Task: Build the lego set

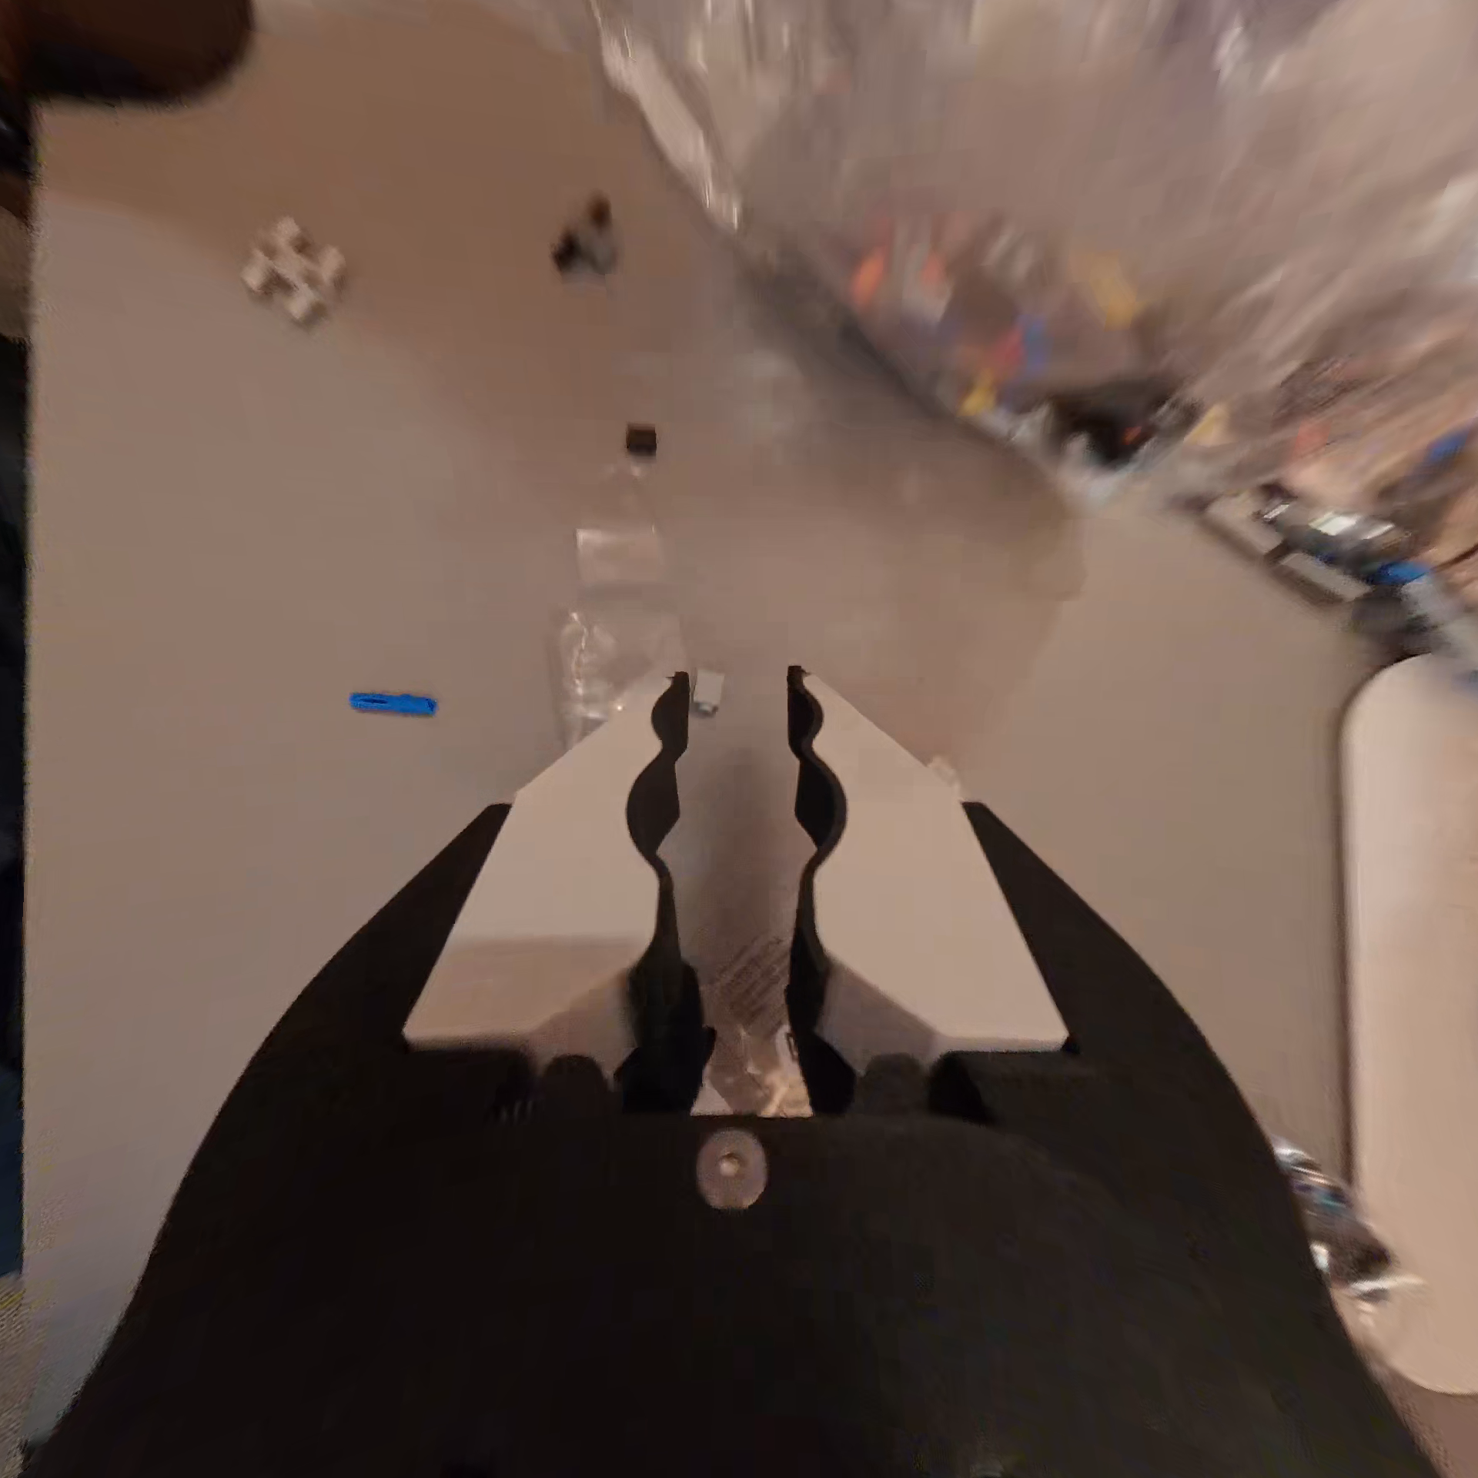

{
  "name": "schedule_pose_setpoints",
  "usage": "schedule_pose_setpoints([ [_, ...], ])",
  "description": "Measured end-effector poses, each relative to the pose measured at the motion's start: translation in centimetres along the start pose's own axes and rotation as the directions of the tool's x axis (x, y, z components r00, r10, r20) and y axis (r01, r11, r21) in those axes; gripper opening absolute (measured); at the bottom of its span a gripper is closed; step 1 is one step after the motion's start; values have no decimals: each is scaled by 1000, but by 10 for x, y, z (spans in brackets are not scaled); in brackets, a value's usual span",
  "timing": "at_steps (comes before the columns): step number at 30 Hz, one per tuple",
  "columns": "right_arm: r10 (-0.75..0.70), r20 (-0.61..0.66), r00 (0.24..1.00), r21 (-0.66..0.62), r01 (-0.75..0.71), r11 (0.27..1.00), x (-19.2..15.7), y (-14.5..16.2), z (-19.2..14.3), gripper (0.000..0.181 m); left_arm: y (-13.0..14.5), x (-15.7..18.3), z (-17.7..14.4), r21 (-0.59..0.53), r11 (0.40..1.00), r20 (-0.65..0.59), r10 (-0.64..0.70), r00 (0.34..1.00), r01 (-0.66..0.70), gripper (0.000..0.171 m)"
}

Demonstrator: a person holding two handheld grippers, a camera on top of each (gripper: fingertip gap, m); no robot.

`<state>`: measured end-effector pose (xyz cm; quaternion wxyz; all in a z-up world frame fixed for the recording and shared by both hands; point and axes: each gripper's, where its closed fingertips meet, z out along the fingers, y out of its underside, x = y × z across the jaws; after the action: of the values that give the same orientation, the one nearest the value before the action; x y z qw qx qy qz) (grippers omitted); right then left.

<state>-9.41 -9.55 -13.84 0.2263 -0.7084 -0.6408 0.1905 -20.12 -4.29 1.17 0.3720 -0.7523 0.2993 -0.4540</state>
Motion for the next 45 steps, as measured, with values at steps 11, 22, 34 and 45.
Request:
schedule_pose_setpoints([
  [11, 26, 11, 1000, 1, -26, 1000, -1, 5, 17, 5, 1, 1, 3, -2, 1000, -8, -3, 1000, 3, 0],
  [22, -108, -233, 967, 419, 199, 886, 30, -171, -101, 20, 1, 3, 3, -7, 1000, -6, 0, 1000, 0, 0],
  [34, -285, 60, 957, 207, 268, 941, -60, -100, -40, 17, -5, -9, -9, 32, 999, 29, -8, 1000, 7, 0],
  [45, -72, 61, 996, -18, 74, 997, -29, -50, 71, 10, -6, -11, -13, 40, 999, 35, -12, 999, 11, 0],
])
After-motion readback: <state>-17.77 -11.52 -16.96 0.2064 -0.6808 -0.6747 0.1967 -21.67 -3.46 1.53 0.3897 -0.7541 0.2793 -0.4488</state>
